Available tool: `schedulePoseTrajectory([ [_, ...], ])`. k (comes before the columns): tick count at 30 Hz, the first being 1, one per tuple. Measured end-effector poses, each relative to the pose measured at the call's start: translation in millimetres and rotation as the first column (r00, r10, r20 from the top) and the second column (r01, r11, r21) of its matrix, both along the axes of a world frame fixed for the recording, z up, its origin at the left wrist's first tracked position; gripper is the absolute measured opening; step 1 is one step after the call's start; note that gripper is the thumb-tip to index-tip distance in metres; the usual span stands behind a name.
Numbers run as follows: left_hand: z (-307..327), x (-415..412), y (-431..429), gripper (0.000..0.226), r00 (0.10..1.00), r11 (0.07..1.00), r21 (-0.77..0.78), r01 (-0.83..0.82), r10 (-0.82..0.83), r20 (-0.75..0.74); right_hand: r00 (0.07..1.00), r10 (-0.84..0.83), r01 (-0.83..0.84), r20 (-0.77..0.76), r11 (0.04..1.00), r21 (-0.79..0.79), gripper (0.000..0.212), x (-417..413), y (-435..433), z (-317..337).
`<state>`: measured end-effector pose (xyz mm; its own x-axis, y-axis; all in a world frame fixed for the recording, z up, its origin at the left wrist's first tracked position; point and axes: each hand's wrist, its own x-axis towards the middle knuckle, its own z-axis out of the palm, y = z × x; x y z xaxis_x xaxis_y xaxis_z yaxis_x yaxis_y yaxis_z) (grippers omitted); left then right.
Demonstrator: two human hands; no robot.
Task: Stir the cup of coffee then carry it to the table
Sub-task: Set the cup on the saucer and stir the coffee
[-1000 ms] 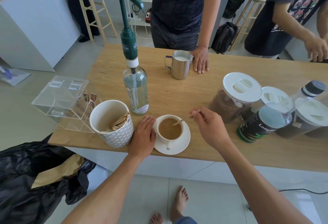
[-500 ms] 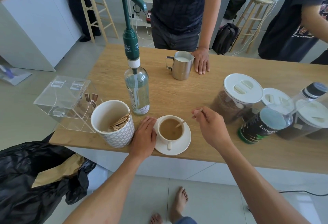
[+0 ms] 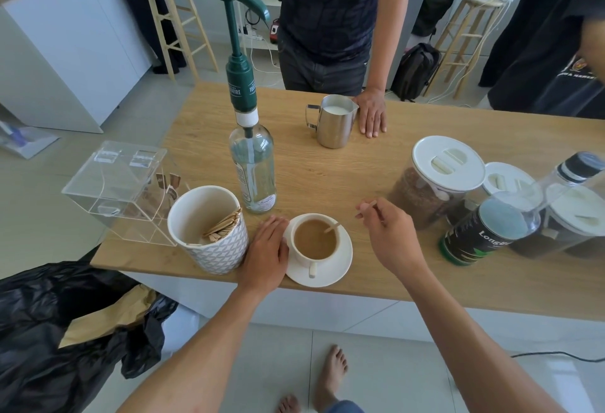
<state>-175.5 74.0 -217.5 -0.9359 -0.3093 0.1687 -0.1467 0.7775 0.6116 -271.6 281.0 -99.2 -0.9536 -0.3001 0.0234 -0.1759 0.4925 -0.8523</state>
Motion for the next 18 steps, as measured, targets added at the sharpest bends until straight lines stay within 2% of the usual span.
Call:
schedulePoseTrajectory([
  [3, 0.4, -0.2, 0.1, 0.039, 1.0, 1.0, 0.003, 0.0, 0.0, 0.006, 0.998, 0.066, -0.066, 0.008, 0.996, 0.057, 0.023, 2.6, -0.2, -0.3],
  [7, 1.9, 0.0, 1.0, 0.039, 1.0, 1.0, 0.006, -0.001, 0.001, 0.001, 1.0, 0.002, -0.002, -0.005, 1.0, 0.015, 0.02, -0.6, 2.3, -0.3],
  [10, 1.5, 0.1, 0.5, 0.039, 1.0, 1.0, 0.006, -0.001, 0.001, 0.006, 0.997, 0.073, -0.074, 0.021, 0.996, 0.042, 0.021, 2.2, -0.6, -0.5],
  [15, 1.2, -0.6, 0.6, 0.039, 1.0, 1.0, -0.008, 0.001, -0.001, 0.002, 1.0, -0.003, 0.003, -0.007, 1.0, 0.023, 0.02, -0.2, 4.1, 0.0],
  [18, 0.6, -0.4, 0.1, 0.04, 1.0, 1.0, -0.006, -0.001, 0.001, 0.007, 0.993, 0.115, -0.113, -0.035, 0.992, 0.053, 0.019, 5.3, -0.2, 1.6],
])
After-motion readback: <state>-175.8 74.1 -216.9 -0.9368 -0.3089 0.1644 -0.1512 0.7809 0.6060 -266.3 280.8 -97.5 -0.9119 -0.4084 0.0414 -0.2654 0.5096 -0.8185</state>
